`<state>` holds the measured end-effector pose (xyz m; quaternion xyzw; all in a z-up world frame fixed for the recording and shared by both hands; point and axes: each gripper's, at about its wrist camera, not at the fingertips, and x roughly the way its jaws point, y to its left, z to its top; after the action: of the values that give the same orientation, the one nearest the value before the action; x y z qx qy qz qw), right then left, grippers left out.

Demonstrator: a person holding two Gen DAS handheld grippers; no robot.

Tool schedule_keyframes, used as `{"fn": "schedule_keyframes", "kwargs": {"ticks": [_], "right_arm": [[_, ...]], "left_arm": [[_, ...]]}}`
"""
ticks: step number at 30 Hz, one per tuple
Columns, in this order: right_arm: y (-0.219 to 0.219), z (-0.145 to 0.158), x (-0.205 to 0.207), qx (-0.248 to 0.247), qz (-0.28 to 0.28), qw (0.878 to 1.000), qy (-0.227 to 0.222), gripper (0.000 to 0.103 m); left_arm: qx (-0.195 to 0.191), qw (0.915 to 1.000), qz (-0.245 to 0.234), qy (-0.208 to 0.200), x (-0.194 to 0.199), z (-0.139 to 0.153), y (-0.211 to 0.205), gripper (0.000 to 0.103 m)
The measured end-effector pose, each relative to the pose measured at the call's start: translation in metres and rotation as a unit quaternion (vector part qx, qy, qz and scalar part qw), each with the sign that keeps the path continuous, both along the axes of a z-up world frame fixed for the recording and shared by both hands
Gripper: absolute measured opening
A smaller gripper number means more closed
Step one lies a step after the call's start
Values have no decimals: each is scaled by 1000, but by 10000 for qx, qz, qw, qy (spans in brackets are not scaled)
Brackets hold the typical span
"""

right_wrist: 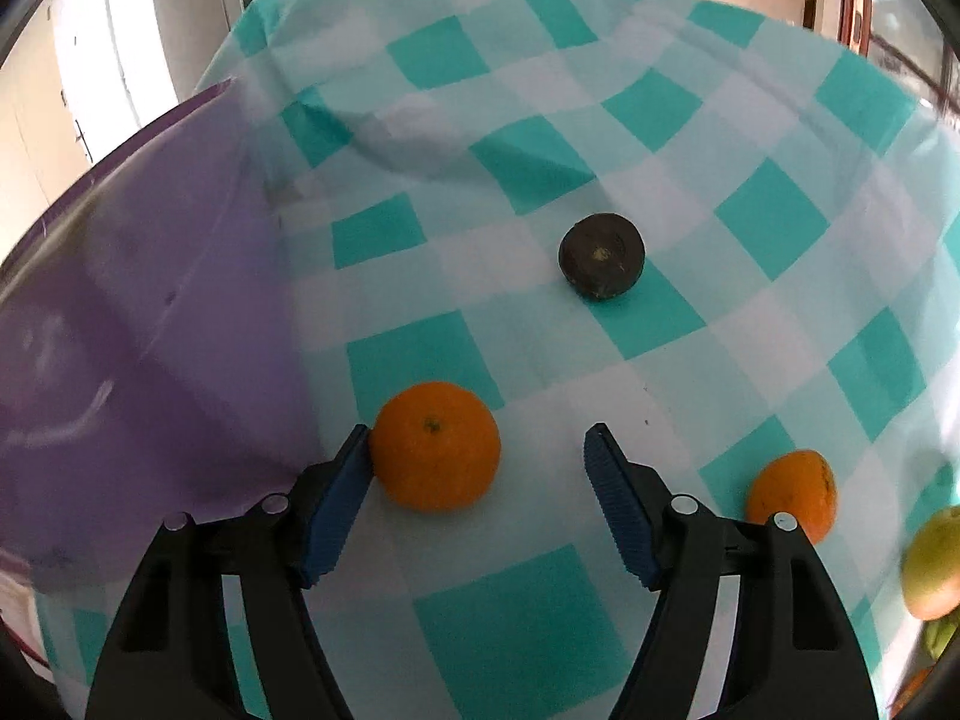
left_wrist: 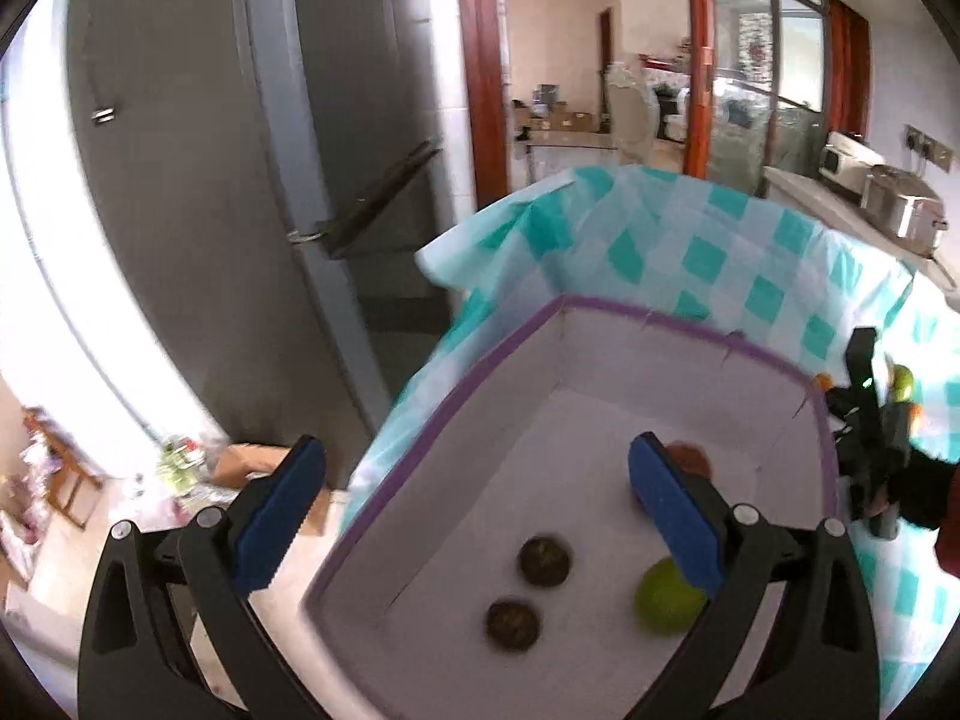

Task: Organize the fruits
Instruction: 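Grasp the orange beside the box with the right gripper, then grasp a dark round fruit from the cloth with the left gripper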

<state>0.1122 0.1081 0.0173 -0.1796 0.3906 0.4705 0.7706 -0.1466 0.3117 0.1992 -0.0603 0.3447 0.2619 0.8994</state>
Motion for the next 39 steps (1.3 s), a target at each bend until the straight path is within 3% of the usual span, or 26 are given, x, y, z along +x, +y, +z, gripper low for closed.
{"fn": "schedule_keyframes", "kwargs": {"ticks": [2,6,8,11,16,17,21,25,28,31,35,36,37,39], "right_arm": [[9,-2,2,-82,142,9999,4,62],[14,-3,3,-126,377,9992,-77,52],[10,-3,5,-98,253,9996,-32,41],[1,-3,5,-62,-44,10000,-20,41],[-24,-4,3,-131,-727,9973,22,40],[-32,-4,2,-124,-871,9961,68,40],[-71,-4,-7,-221,-1545,9876,155,41],[-99,-6,-18,-170,-1906,9815,111,41],[-107,-7,-21,-76,-1995,9798,127,41],[-106,-7,-21,-72,-1980,9801,120,41],[-106,-7,-21,-57,-1986,9800,111,41],[-106,-7,-21,-64,-1986,9800,107,41],[-106,-7,-21,-54,-1987,9800,112,41],[-106,-7,-21,-51,-1984,9800,113,41]], "left_arm": [[-297,9986,-440,-38,32,9,5,101],[-1055,9854,-1300,320,119,20,11,101],[-1541,9708,-1732,615,175,20,8,101],[-1879,9561,-2011,1001,246,10,-3,101],[-2183,9170,-2581,2120,354,-47,-49,101],[-2070,9082,-2686,2453,372,-65,-62,101],[-1434,8860,-2965,3263,411,-118,-97,99],[-627,8525,-3346,3967,430,-161,-123,89],[-521,8393,-3495,4132,435,-174,-129,83],[-230,8233,-3611,4373,433,-190,-135,66],[-407,8281,-3654,4232,430,-189,-130,59],[-501,8280,-3687,4194,430,-188,-128,54],[-650,8258,-3779,4135,429,-186,-128,38],[-486,8264,-3824,4105,427,-184,-133,37]]}}
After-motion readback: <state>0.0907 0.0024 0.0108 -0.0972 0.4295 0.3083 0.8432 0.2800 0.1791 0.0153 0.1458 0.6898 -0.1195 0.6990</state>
